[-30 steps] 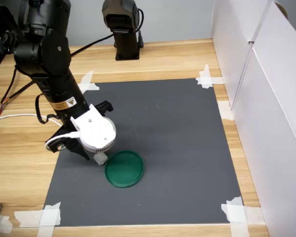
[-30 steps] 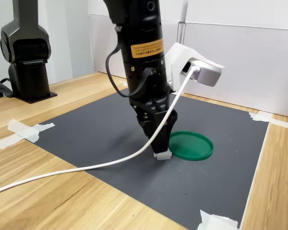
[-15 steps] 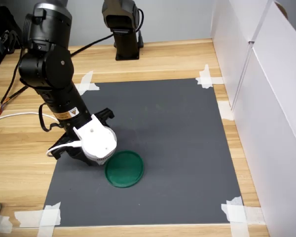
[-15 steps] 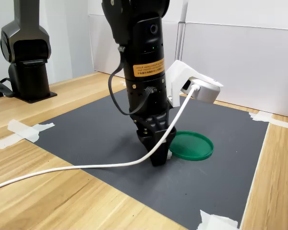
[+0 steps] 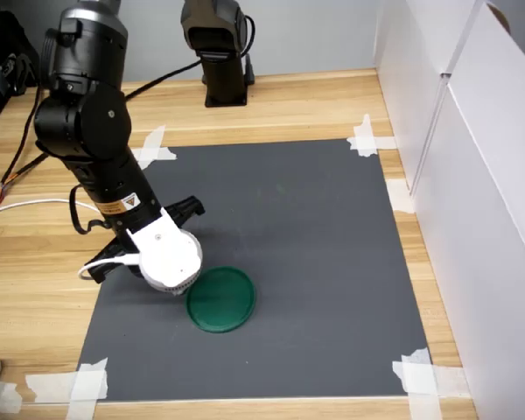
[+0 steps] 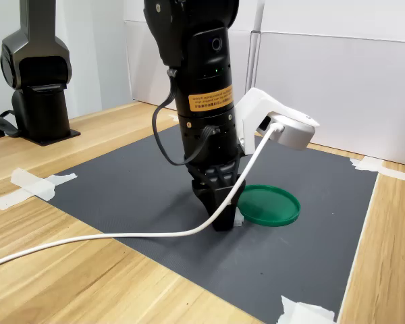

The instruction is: Grasp a white terminal and put it in the green lid.

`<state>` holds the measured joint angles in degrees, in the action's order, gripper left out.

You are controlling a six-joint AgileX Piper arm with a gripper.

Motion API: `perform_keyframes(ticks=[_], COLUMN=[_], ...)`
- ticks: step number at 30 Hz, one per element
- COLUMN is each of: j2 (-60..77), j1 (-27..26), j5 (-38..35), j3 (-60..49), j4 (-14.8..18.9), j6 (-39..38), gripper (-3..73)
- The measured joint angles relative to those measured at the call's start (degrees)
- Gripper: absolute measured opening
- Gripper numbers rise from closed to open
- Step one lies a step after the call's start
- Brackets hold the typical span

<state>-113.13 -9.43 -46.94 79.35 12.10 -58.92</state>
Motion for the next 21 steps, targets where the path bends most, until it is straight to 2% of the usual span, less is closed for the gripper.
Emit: perform_keyframes(ticks=[9, 18, 21], j2=[4.02, 12.5, 13.11], j1=[0.0, 0.34, 2.44], j5=[-0.35, -4.78, -5.04], j3=[0.0, 0.0, 0.0], j4=[0.23, 0.76, -1.55], j6=[0.29, 0.64, 2.39], gripper=[27.1, 27.1, 27.1])
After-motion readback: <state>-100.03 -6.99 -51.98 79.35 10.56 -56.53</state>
